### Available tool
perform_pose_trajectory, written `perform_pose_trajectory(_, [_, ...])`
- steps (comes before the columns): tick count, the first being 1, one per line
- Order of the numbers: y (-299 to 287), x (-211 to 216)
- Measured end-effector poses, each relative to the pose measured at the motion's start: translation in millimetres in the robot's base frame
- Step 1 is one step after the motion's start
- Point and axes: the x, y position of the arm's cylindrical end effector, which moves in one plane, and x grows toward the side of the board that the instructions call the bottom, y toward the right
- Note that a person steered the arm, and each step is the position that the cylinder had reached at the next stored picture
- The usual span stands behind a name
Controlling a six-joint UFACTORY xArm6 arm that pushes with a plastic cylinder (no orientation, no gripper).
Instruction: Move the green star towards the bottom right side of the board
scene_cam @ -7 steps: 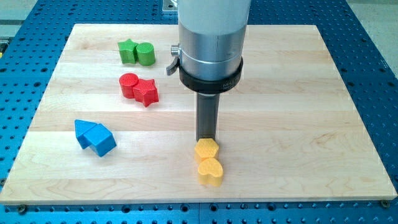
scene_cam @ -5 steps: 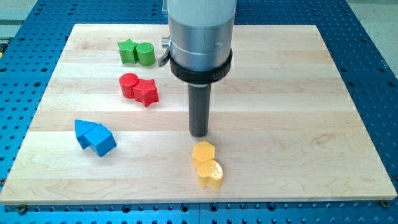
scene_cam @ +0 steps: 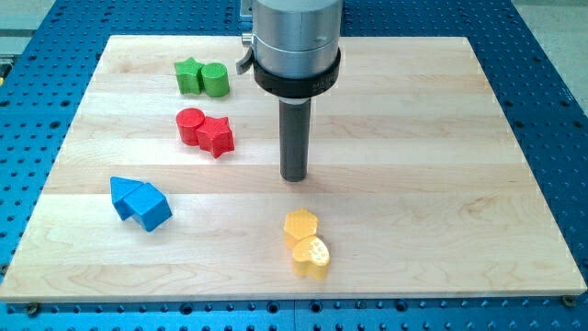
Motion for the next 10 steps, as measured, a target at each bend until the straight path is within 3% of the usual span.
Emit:
perform_pose_trajectory(6, [-0.8, 11.4])
perform_pose_trajectory(9, [-122.9, -8.9])
perform_pose_trajectory(10, [-147.6, -64.6])
